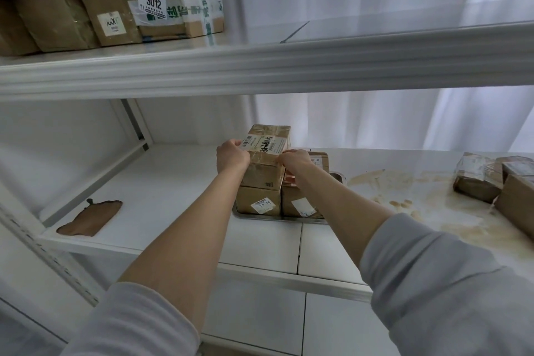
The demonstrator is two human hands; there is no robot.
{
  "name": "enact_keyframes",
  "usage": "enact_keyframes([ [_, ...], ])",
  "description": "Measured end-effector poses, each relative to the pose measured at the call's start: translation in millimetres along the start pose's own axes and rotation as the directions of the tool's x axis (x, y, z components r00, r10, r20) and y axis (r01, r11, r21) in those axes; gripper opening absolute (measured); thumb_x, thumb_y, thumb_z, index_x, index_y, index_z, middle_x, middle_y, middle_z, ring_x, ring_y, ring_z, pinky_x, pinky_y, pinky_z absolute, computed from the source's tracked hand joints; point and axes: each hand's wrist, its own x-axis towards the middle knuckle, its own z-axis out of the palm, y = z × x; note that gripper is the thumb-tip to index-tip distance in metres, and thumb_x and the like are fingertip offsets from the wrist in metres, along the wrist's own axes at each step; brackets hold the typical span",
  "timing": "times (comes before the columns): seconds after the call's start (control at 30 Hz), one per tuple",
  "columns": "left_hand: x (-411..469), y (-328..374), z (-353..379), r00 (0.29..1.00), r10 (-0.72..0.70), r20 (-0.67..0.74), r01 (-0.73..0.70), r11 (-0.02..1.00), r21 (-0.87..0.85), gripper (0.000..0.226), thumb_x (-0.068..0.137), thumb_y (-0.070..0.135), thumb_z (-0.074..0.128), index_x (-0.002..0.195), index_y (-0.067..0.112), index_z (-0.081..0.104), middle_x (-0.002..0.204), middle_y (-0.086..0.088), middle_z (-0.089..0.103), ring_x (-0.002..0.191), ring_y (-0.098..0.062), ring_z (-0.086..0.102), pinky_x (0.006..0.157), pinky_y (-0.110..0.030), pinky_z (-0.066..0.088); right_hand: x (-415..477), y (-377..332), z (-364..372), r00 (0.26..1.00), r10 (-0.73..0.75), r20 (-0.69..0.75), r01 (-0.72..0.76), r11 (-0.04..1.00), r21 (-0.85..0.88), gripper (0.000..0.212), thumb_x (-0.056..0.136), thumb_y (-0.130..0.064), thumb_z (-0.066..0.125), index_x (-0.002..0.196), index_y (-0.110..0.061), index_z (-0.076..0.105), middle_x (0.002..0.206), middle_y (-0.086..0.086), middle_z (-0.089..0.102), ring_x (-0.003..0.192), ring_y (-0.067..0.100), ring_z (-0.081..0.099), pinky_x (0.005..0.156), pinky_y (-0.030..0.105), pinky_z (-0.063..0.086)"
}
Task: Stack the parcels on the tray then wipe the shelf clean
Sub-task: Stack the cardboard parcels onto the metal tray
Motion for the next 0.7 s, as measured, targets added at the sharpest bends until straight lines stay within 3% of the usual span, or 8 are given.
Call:
enact_keyframes([
  [0.07,-1.0,2.5,-0.8,1.0,-0.006,-0.017,0.006,1.0,-0.007,0.043,0.087,0.008,0.054,0.129,0.015,0.055,0.133,-0.01,0.052,0.115,-0.025,0.056,0.096,-0.035,0.051,-1.4,0.4,-4.2,1.0,-0.022,0.006,0.022,1.0,0.0,0.033,0.093,-0.005,0.053,0.125,-0.007,0.059,0.114,0.008,0.063,0.085,0.015,0.053,0.056,0.02,0.041],
  [0.23,-9.8,21.4,2.0,0.99,0.11,-0.091,-0.107,0.993,0.042,0.037,0.091,0.01,0.048,0.127,0.016,0.055,0.133,-0.009,0.046,0.117,-0.025,0.054,0.092,-0.031,0.05,-2.8,1.8,-23.2,0.994,-0.061,-0.088,0.062,0.998,0.006,0.047,0.092,-0.019,0.061,0.136,-0.01,0.048,0.129,0.009,0.055,0.103,0.021,0.051,0.081,0.031,0.045],
  [0.33,-23.6,38.8,13.5,0.978,0.183,-0.096,-0.182,0.983,0.023,0.033,0.093,0.009,0.045,0.123,0.015,0.057,0.13,-0.008,0.046,0.115,-0.023,0.055,0.081,-0.027,0.048,-2.6,4.3,-41.1,0.982,-0.101,-0.158,0.101,0.995,-0.009,0.054,0.09,-0.024,0.063,0.14,-0.016,0.044,0.13,0.008,0.055,0.115,0.025,0.053,0.095,0.036,0.048],
  [0.53,-54.3,72.9,57.6,0.947,0.322,-0.017,-0.322,0.946,-0.018,0.031,0.089,0.005,0.049,0.115,0.016,0.063,0.126,-0.007,0.055,0.113,-0.021,0.057,0.092,-0.028,0.05,-13.6,12.4,-97.4,0.948,-0.142,-0.285,0.14,0.99,-0.027,0.045,0.091,-0.024,0.061,0.133,-0.019,0.048,0.123,0.006,0.059,0.094,0.02,0.053,0.077,0.029,0.045],
  [0.7,-90.6,101.1,104.2,0.896,0.422,0.137,-0.42,0.906,-0.047,0.03,0.09,0.007,0.051,0.117,0.016,0.064,0.128,-0.005,0.059,0.117,-0.018,0.056,0.09,-0.022,0.043,-24.1,24.8,-160.0,0.921,-0.116,-0.372,0.11,0.993,-0.038,0.029,0.092,-0.025,0.061,0.116,-0.01,0.06,0.115,0.007,0.062,0.094,0.019,0.051,0.079,0.03,0.042],
])
